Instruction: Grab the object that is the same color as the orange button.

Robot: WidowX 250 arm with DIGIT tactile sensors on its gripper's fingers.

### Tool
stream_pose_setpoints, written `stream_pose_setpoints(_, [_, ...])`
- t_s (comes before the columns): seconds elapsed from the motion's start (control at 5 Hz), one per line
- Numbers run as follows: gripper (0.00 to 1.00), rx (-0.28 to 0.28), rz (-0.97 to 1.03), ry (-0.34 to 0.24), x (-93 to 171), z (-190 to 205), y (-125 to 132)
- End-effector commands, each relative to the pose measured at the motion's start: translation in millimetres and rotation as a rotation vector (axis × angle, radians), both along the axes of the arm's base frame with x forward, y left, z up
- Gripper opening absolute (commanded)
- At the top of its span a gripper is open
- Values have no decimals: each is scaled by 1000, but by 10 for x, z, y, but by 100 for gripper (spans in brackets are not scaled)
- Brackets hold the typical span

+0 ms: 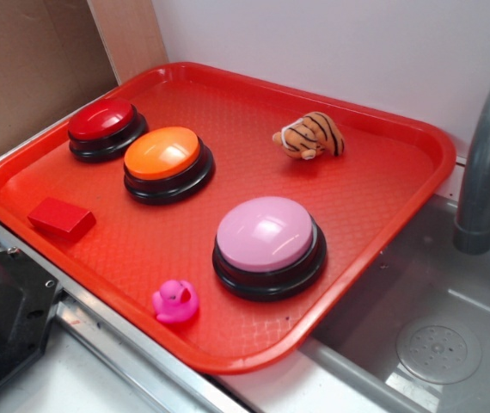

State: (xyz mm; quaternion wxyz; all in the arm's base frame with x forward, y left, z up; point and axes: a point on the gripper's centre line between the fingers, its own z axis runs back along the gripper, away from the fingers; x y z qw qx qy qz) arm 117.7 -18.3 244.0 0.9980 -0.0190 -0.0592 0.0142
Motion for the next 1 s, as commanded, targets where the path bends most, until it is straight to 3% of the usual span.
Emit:
stream_pose_setpoints(0.0, [100,0,0,0,0,0,0])
stream_pose_setpoints(0.2, [100,-18,7,77,412,-138,83])
stream_pose_setpoints(0.6, [100,-25,50,138,1255,-816,270])
stream_pose_setpoints(0.8, [100,-28,-1,131,1562,-1064,-81])
